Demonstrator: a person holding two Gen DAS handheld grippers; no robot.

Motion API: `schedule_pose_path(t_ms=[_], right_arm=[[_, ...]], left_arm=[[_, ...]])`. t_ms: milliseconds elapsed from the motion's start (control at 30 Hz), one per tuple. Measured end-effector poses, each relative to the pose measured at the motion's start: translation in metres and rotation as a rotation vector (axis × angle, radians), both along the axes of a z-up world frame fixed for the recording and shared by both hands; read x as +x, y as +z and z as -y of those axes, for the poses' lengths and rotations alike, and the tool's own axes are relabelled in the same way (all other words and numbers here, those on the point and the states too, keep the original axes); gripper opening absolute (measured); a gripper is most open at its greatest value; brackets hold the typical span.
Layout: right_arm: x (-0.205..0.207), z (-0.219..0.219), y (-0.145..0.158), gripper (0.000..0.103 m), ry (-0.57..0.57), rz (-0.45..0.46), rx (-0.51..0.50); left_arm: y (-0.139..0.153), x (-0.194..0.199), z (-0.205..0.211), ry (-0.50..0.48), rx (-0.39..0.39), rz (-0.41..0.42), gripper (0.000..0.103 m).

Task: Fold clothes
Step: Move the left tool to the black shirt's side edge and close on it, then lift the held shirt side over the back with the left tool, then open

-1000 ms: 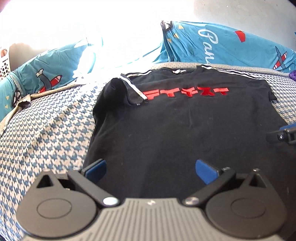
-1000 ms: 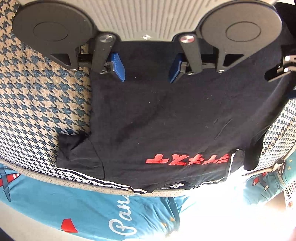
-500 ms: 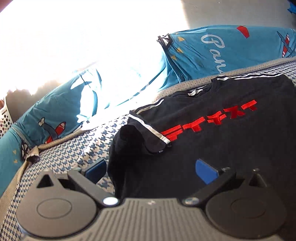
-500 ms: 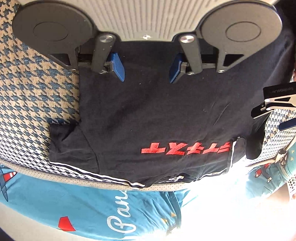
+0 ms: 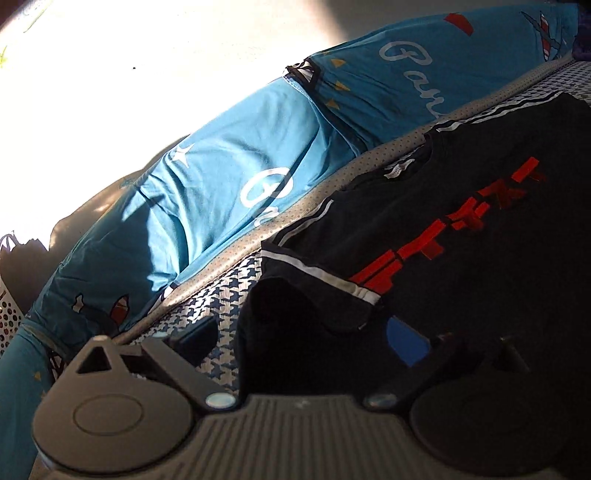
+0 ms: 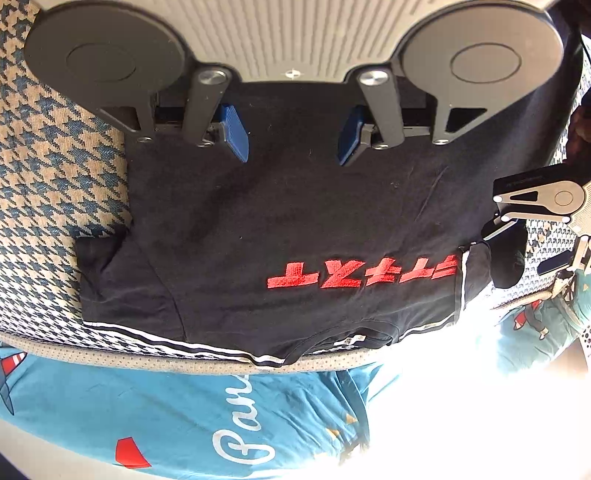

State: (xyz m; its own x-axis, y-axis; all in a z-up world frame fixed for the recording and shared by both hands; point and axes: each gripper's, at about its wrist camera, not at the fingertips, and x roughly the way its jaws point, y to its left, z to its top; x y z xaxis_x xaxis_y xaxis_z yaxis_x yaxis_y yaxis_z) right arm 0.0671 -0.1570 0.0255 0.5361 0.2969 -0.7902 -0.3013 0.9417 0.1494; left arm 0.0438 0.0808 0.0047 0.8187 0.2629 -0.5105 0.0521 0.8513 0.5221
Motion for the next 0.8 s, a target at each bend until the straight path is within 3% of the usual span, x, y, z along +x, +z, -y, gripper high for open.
schedule_pose_path(t_ms=[233,500,533,600,800], right_arm=[[0.006,-0.010,-0.001,0.053,-0.009,-0.001,0.014],[0.009,-0.025,-0.003,0.053,0.007,-0.003,0.017],[0.009,-0.027,-0.004,0.053,0.010,-0.005,0.017],[0.009,-0.030,-0.005,0.053,0.014,-0.008,0.015],[0.011,-0.038,-0.008,0.053,0.020,-0.011,0.019]], left_arm=[[-0.008,0.016,-0.005,0.018,0.046,-0.008,0.099],[-0.011,0.025,-0.010,-0.047,0.058,-0.029,0.100],[-0.010,0.026,-0.012,-0.045,0.037,-0.033,0.096],[-0.007,0.029,-0.016,-0.039,-0.017,-0.050,0.068],[-0.004,0.033,-0.018,-0.021,-0.056,-0.037,0.042]])
